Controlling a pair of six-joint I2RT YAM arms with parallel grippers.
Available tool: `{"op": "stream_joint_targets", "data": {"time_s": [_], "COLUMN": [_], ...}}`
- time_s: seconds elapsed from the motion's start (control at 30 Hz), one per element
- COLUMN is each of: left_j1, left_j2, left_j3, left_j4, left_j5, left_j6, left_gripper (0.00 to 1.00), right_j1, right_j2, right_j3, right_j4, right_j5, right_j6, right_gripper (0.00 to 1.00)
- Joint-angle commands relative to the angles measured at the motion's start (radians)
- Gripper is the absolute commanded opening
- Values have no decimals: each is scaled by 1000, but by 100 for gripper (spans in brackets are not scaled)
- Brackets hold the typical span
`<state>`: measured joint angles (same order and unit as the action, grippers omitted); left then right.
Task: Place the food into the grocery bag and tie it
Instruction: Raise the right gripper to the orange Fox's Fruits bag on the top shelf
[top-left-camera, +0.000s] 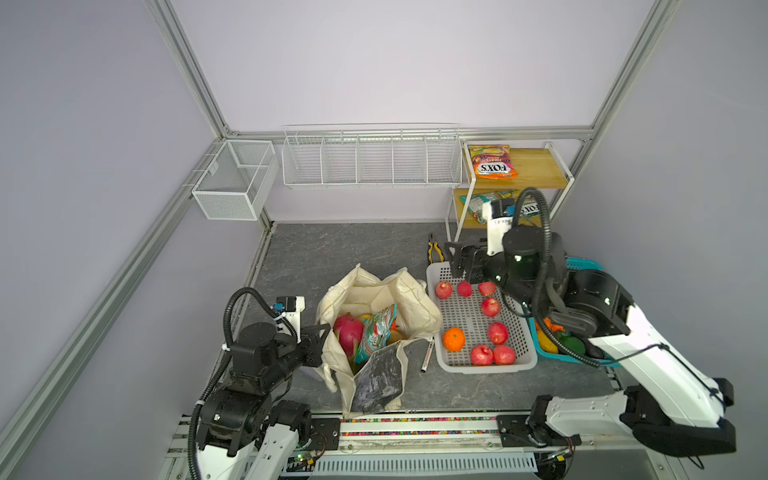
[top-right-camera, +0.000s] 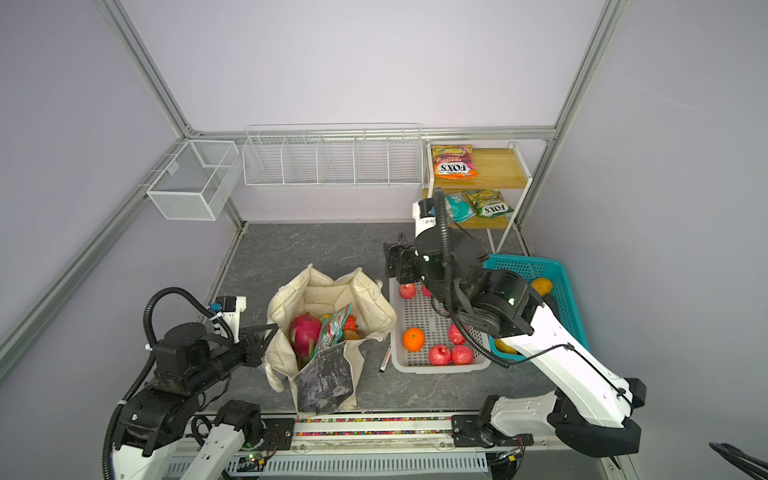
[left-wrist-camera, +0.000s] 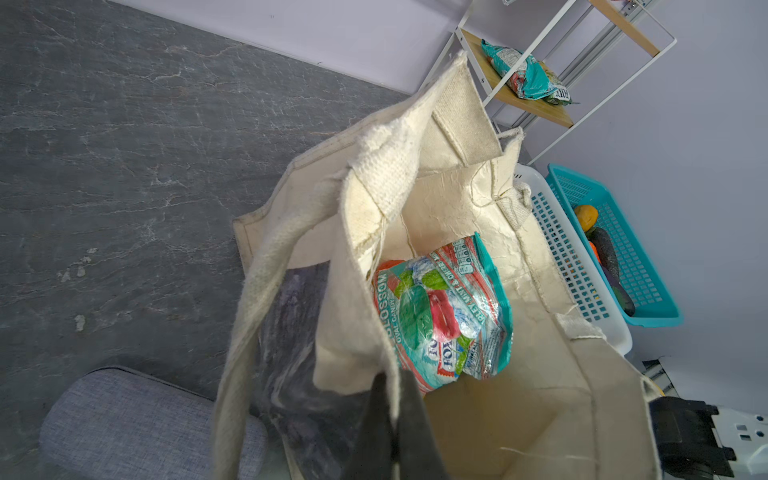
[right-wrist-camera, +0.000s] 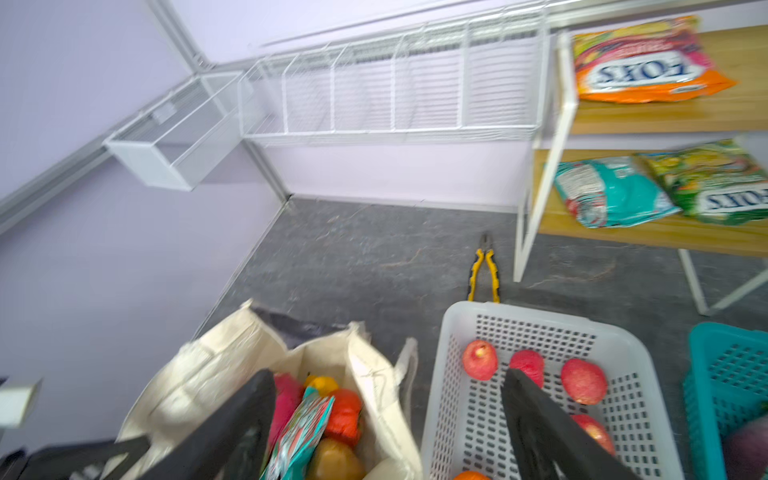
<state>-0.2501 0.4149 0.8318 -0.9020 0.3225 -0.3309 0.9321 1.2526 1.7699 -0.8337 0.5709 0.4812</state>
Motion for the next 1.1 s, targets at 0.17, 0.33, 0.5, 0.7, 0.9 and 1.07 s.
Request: {"op": "stream_joint_targets", "data": {"time_s": [0.17,0.33,0.5,0.7,0.9,1.07], "left_j1": [-8,-8,-8,-8,-8,-8], "left_j2": [-23,-32,-39,-47,-41,-42], "left_j3": [3,3,2,2,2,0], "left_j4": [17,17,17,19,20,21], "left_j5": [32,32,37,42,49,53], "left_j6": [10,10,12,13,15,16], "left_gripper": [0,0,0,0,0,0], "right_j1": [-302,-463,-580,-698,-781,-814], "right_j2": [-16,15,96,193,355,513], "right_j3": [80,103,160,207,317,439], "right_j4": [17,42,28,29,64,96], "right_j5": [-143,-271,-391,-492,-556,-605], "right_j6": [110,217,268,315,308,285], "right_gripper": [92,97,93,88,82,76]}}
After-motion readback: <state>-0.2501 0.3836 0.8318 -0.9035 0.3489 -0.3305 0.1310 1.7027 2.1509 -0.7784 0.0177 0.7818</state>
